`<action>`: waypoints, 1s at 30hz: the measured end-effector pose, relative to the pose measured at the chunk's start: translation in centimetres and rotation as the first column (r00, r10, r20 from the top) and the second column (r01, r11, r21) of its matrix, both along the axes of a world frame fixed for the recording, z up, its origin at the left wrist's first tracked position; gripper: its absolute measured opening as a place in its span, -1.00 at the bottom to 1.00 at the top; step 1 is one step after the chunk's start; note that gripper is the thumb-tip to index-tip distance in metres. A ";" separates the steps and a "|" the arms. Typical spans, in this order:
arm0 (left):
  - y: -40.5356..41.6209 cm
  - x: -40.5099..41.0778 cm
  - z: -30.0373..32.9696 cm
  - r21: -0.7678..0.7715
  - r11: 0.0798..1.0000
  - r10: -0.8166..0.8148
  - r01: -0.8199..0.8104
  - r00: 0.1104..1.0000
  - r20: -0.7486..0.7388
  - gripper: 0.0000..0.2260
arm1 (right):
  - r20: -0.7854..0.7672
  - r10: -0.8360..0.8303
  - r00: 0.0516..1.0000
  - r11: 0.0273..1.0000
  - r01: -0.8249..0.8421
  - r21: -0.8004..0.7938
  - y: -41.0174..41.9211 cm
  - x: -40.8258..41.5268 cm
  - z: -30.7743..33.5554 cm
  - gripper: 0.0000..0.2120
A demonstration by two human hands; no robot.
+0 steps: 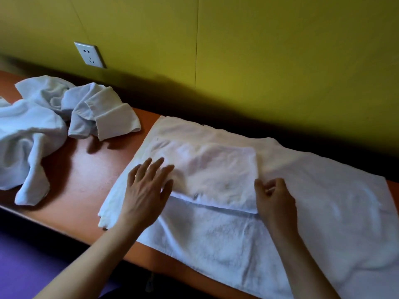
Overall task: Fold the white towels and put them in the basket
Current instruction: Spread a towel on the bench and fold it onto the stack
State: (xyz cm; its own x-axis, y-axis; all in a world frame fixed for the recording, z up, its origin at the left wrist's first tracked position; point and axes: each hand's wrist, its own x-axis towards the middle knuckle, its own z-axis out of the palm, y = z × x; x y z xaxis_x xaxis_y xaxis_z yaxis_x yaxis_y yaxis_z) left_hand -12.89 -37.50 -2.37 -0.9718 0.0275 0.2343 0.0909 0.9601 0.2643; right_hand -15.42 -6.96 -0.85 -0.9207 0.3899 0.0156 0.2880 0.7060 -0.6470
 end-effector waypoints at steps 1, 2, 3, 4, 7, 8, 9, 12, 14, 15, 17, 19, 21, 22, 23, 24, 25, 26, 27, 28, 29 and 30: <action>-0.1 1.0 -0.7 -0.019 1.000 0.021 -0.020 0.999 0.039 -0.60 | 0.070 -0.007 0.998 0.999 0.005 0.032 -0.2 1.3 -0.1 -0.67; -0.2 1.8 -1.3 -0.023 0.999 0.035 -0.033 0.994 0.101 -0.58 | 0.140 -0.010 0.990 0.999 0.002 0.054 -0.5 2.3 -0.3 -0.63; -0.3 2.3 -1.7 -0.016 0.999 0.041 -0.039 0.984 0.173 -0.55 | 0.199 -0.004 0.980 0.999 -0.003 0.038 -0.8 3.0 -0.6 -0.60; -0.4 2.6 -2.1 -0.006 0.999 0.033 -0.033 0.973 0.227 -0.52 | 0.250 0.002 0.968 0.999 0.006 -0.031 -1.0 3.3 -0.5 -0.59; -0.7 2.4 -2.2 0.003 1.000 0.011 -0.012 0.954 0.299 -0.46 | 0.357 -0.061 0.932 0.879 0.220 -0.423 -1.5 2.5 0.2 -0.65; -0.7 2.3 -2.0 0.006 1.000 0.008 -0.010 0.951 0.309 -0.46 | 0.395 -0.086 0.915 0.805 0.297 -0.513 -1.5 2.1 0.5 -0.68; -0.8 2.3 -1.9 0.009 1.000 0.001 -0.004 0.948 0.318 -0.45 | 0.431 -0.101 0.897 0.721 0.365 -0.590 -1.6 1.9 0.6 -0.71; -0.9 2.5 -1.3 0.058 0.998 -0.023 0.006 0.954 0.298 -0.47 | 0.466 -0.072 0.882 0.450 0.446 -0.774 -2.1 1.3 0.6 -0.82; -1.3 3.0 -0.7 0.091 0.995 0.025 -0.048 0.971 0.238 -0.52 | 0.375 -0.119 0.919 0.504 0.381 -0.775 -2.7 0.7 0.8 -0.86; -1.4 3.1 -0.4 0.088 0.992 0.074 -0.094 0.976 0.205 -0.55 | 0.281 -0.136 0.950 0.634 0.302 -0.712 -3.0 0.4 1.3 -0.86; -1.9 3.7 -0.1 0.118 0.974 0.173 -0.195 0.969 0.178 -0.60 | 0.060 -0.119 0.991 0.869 0.133 -0.477 -4.6 -0.2 2.8 -0.83; -2.3 4.1 0.2 0.221 0.939 0.211 -0.263 0.949 0.233 -0.62 | -0.127 -0.029 0.992 0.947 -0.013 -0.320 -7.2 -0.8 4.5 -0.86; -2.7 4.3 0.4 0.334 0.893 0.211 -0.301 0.937 0.278 -0.65 | -0.263 0.088 0.961 0.967 -0.146 -0.210 -10.3 -1.4 5.5 -0.84; -3.0 4.2 0.5 0.411 0.848 0.230 -0.335 0.931 0.284 -0.66 | -0.326 0.164 0.931 0.966 -0.219 -0.140 -11.9 -1.7 5.7 -0.82; -3.3 4.1 0.9 0.496 0.777 0.259 -0.387 0.915 0.309 -0.69 | -0.377 0.244 0.894 0.954 -0.291 -0.072 -13.5 -2.0 5.6 -0.81; -3.8 4.0 1.1 0.579 0.687 0.276 -0.440 0.894 0.353 -0.73 | -0.405 0.321 0.856 0.933 -0.358 -0.018 -15.2 -2.0 5.4 -0.80; -4.2 3.9 1.1 0.637 0.603 0.272 -0.481 0.874 0.403 -0.75 | -0.410 0.391 0.824 0.907 -0.420 0.021 -16.8 -1.9 5.3 -0.79; -4.8 3.8 1.0 0.674 0.539 0.256 -0.506 0.860 0.441 -0.76 | -0.393 0.461 0.796 0.875 -0.481 0.053 -18.3 -1.8 5.0 -0.80; -5.4 3.7 1.0 0.695 0.495 0.240 -0.521 0.851 0.467 -0.75 | -0.360 0.529 0.769 0.839 -0.537 0.086 -19.7 -1.5 4.5 -0.82; -5.9 3.6 0.8 0.723 0.450 0.226 -0.525 0.850 0.476 -0.70 | -0.306 0.593 0.745 0.799 -0.591 0.110 -20.8 -1.2 3.8 -0.84; -6.2 3.5 0.6 0.753 0.394 0.219 -0.528 0.849 0.481 -0.63 | -0.243 0.650 0.720 0.757 -0.640 0.129 -21.7 -0.9 2.9 -0.84; -6.5 3.4 0.4 0.780 0.337 0.208 -0.528 0.850 0.485 -0.59 | -0.177 0.695 0.697 0.719 -0.681 0.139 -22.3 -0.5 2.1 -0.82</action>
State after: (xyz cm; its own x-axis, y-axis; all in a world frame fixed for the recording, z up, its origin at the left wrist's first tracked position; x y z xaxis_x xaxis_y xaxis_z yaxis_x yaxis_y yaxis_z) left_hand -9.53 -44.03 -1.92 -0.8403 -0.4084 -0.3566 -0.4295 0.0999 0.8975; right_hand -15.88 -29.30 1.21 -0.9039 -0.3589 0.2327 -0.4250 0.6920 -0.5835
